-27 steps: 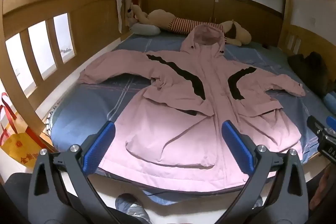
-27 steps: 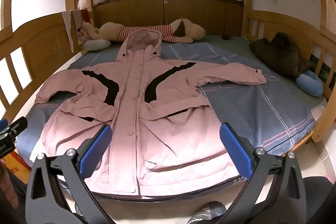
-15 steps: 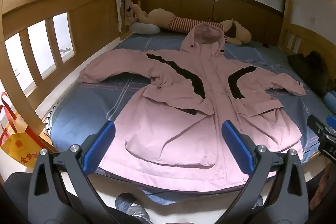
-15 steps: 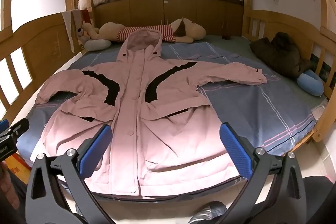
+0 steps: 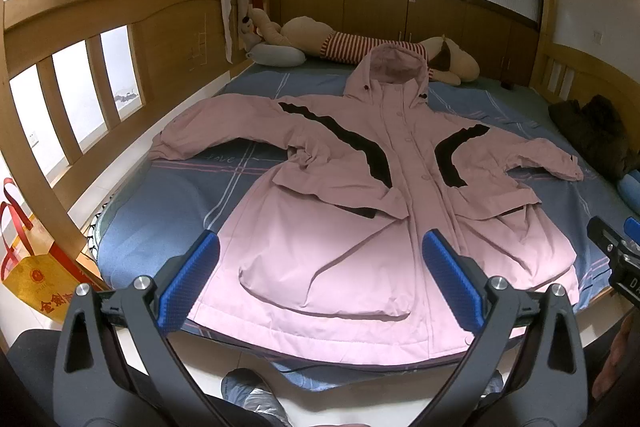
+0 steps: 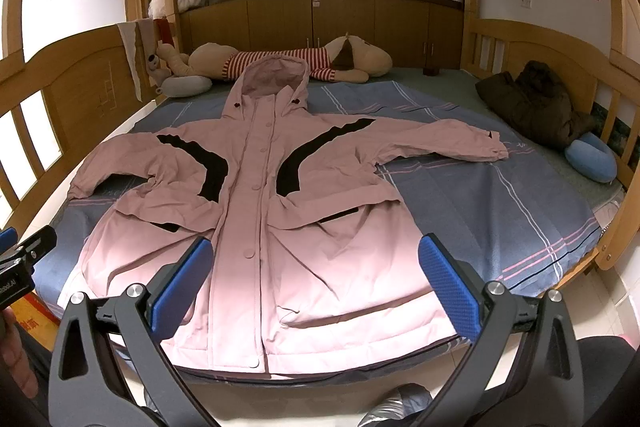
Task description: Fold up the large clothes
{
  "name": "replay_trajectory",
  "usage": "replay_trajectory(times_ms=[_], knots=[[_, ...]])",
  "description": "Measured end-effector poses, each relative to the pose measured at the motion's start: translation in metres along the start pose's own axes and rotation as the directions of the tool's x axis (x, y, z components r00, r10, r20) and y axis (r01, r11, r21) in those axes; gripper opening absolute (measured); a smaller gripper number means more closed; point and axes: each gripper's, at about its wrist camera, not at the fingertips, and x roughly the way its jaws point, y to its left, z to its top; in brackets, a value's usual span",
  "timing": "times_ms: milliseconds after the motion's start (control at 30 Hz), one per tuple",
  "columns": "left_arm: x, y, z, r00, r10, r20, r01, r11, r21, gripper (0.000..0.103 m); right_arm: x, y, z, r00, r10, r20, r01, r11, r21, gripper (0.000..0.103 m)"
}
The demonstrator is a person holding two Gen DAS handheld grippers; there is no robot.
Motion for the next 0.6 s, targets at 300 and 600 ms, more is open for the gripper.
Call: replay_trajectory(times_ms=[300, 600], knots=[[-0.0009, -0.0003, -0.0002, 1.0, 0.002, -0.003, -0.002, 1.0, 0.004, 0.101, -0.0002, -0.0002, -0.0002, 1.0, 0.003, 0.0, -0.003, 1.0, 0.002, 0.102], [-0.0012, 0.0023, -0.0018, 1.0, -0.001, -0.004, 0.001, 1.0, 0.0, 0.101, 0.0002, -0.0006, 0.0, 1.0, 0.001, -0.001, -0.001, 1.0, -0.001, 0.102]])
